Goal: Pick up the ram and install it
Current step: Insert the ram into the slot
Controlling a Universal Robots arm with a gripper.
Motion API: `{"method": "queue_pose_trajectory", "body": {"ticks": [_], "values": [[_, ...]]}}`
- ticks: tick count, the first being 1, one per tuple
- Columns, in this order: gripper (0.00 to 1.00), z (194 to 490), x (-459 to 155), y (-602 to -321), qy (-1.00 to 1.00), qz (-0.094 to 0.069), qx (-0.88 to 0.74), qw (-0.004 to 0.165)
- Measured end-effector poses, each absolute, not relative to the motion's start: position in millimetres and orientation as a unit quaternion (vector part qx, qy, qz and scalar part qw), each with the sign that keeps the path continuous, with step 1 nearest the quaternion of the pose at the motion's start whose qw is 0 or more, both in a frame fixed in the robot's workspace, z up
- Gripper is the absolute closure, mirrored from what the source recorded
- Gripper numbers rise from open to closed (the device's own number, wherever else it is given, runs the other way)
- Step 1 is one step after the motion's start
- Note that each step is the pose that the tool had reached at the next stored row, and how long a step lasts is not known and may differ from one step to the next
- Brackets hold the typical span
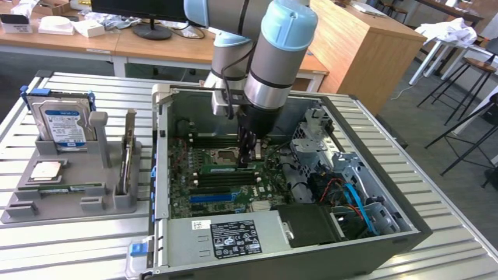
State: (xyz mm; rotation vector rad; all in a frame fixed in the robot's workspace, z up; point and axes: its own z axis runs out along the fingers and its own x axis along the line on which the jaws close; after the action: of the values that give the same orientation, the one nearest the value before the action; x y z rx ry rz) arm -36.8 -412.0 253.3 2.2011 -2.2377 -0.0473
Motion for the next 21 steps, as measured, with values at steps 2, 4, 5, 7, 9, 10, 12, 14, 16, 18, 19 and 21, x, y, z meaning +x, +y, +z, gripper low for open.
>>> {"method": "queue_pose_trajectory", "body": {"ticks": [2, 4, 5, 7, 9, 10, 12, 14, 16, 18, 19, 21], "values": [[0.89, 252.1, -36.8, -412.0, -0.713, -0.015, 0.701, 0.001], [0.89, 251.1, -36.8, -412.0, -0.713, -0.015, 0.701, 0.001], [0.89, 250.6, -36.8, -412.0, -0.713, -0.015, 0.701, 0.001], [0.89, 249.7, -36.8, -412.0, -0.713, -0.015, 0.701, 0.001], [0.89, 249.8, -36.9, -412.0, -0.713, -0.015, 0.701, 0.001], [0.89, 249.7, -36.9, -412.1, -0.713, -0.015, 0.701, 0.001], [0.89, 249.5, -36.9, -412.8, -0.713, -0.015, 0.701, 0.001], [0.89, 249.6, -36.9, -413.6, -0.713, -0.015, 0.701, 0.001], [0.89, 249.6, -36.9, -414.5, -0.713, -0.015, 0.701, 0.001], [0.89, 249.6, -36.9, -414.8, -0.713, -0.015, 0.701, 0.001], [0.89, 249.6, -36.9, -414.8, -0.713, -0.015, 0.701, 0.001], [0.89, 249.6, -36.8, -414.8, -0.713, -0.015, 0.701, 0.001]]}}
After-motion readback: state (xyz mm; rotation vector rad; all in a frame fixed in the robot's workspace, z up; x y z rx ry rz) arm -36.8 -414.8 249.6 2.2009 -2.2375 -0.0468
